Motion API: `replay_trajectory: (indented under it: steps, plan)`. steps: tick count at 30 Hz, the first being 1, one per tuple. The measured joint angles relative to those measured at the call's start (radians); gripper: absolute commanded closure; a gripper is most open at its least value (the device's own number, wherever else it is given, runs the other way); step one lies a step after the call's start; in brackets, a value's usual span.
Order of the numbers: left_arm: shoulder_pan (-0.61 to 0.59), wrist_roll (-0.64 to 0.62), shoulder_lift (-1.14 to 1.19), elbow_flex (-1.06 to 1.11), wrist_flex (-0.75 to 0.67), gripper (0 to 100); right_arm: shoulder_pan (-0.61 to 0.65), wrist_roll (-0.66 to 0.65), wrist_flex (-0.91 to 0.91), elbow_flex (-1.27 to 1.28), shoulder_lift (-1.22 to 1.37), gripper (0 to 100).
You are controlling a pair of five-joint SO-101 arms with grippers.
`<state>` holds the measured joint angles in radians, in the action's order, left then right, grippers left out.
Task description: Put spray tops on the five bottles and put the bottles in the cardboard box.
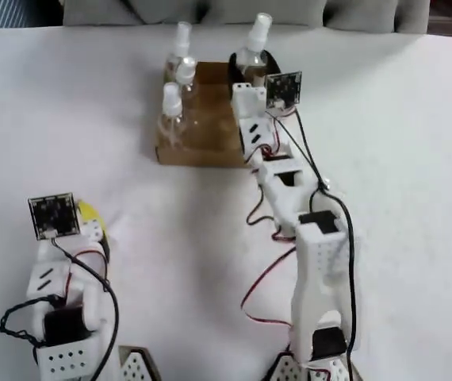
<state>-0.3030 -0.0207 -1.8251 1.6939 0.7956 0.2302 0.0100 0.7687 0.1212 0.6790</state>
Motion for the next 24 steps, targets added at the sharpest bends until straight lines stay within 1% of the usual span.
replay_trajectory:
  steps: [5, 11, 17, 24]
  plan:
    - [0.0, 0.0, 0.0, 0.0, 0.0, 96, 0.0, 0.0, 0.0, -0.13, 0.137, 98.2]
    - [0.0, 0.0, 0.0, 0.0, 0.0, 96, 0.0, 0.0, 0.0, -0.275, 0.241, 98.2]
    - [0.0, 0.0, 0.0, 0.0, 0.0, 96, 0.0, 0.0, 0.0, -0.341, 0.299, 98.2]
    - [0.0, 0.0, 0.0, 0.0, 0.0, 96, 0.002, 0.0, 0.0, -0.345, 0.333, 98.2]
